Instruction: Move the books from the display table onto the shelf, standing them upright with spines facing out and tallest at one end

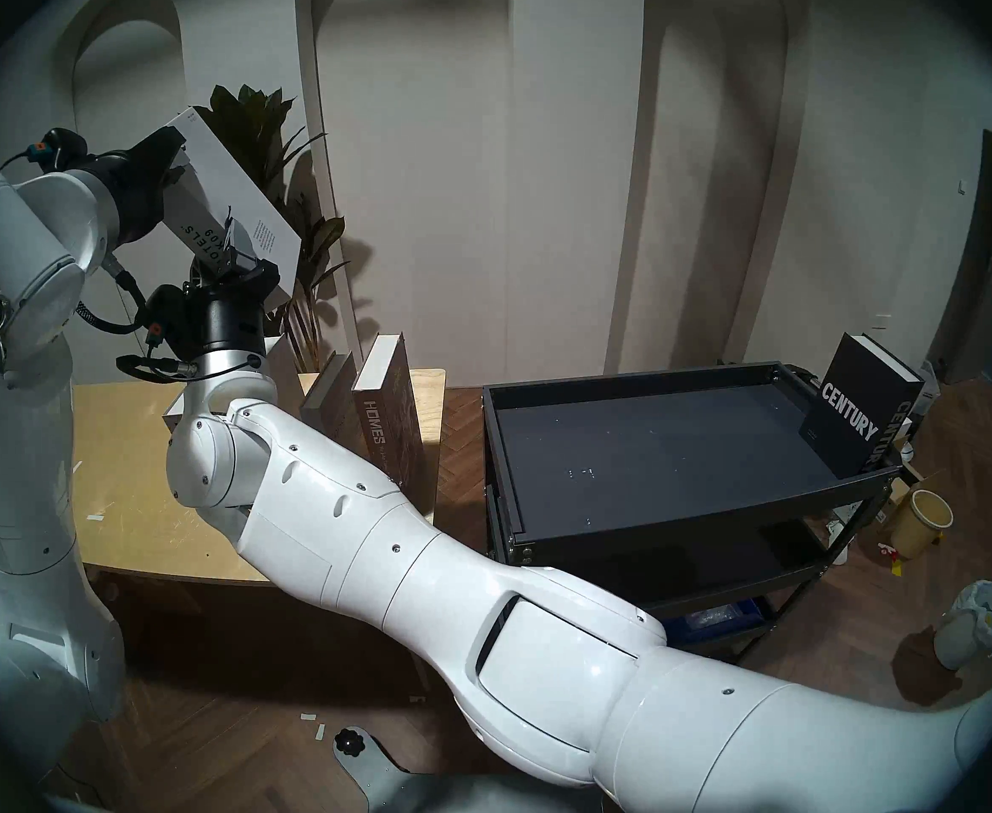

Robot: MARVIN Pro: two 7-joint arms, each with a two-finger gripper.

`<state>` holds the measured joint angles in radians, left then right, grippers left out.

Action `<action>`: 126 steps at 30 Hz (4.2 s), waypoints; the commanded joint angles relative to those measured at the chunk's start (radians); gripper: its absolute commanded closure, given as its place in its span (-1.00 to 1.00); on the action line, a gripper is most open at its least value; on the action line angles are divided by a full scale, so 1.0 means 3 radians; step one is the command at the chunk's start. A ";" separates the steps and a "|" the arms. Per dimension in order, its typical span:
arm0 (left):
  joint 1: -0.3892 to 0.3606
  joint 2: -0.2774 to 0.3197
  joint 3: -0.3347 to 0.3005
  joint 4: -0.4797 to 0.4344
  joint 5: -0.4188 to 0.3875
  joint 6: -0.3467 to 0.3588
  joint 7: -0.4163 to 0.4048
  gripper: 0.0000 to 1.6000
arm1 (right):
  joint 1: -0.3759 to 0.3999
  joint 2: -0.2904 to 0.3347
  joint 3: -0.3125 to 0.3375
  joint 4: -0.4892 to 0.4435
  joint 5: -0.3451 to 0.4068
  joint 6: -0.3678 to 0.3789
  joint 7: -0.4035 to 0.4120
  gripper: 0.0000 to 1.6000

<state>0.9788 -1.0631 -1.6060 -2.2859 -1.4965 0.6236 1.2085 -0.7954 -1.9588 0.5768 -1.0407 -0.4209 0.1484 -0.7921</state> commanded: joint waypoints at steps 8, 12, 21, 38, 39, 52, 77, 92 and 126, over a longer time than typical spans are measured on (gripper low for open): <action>-0.0488 -0.0011 0.0098 -0.0294 -0.0338 -0.0322 0.0364 -1.00 | 0.0203 -0.0161 0.0027 0.0143 -0.0068 -0.0067 -0.0307 1.00; -0.0551 -0.0070 0.0001 -0.0456 -0.0362 -0.0380 0.0380 -1.00 | 0.0189 -0.0161 0.0021 0.0140 -0.0065 -0.0020 -0.0370 1.00; -0.0846 -0.0013 -0.0249 -0.0525 -0.0440 -0.0473 0.0566 -1.00 | 0.0165 -0.0161 0.0102 0.0245 -0.0081 0.0028 -0.0607 1.00; -0.1126 0.0469 -0.1048 -0.0254 -0.0418 -0.0262 0.0700 -1.00 | 0.0364 -0.0028 0.0866 0.0149 0.0270 0.0012 -0.0786 1.00; -0.1092 0.0506 -0.1110 -0.0207 -0.0404 -0.0221 0.0696 -1.00 | 0.0363 -0.0021 0.0911 0.0118 0.0310 0.0006 -0.0781 1.00; -0.0395 0.0567 -0.1772 0.0554 0.0158 0.0125 0.0292 -1.00 | 0.0247 0.0290 0.1314 -0.0509 0.0551 0.0038 -0.0841 1.00; 0.0379 0.0377 -0.2239 0.1347 0.0604 0.0440 -0.0315 -1.00 | -0.0172 0.0964 0.1860 -0.1334 0.0849 0.0290 -0.0746 1.00; 0.0632 0.0307 -0.2386 0.1484 0.0760 0.0549 -0.0506 -1.00 | -0.0572 0.1224 0.1974 -0.1823 0.1100 0.0572 -0.0473 1.00; 0.0995 0.0136 -0.2428 0.1458 0.0910 0.0731 -0.0740 -1.00 | -0.1376 0.2069 0.2401 -0.2677 0.1539 0.1179 0.0184 1.00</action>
<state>1.2677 -1.0197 -2.3346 -1.8299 -1.2291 0.8432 0.9851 -1.1762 -1.4076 1.2654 -1.7676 0.0335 0.4807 -0.7760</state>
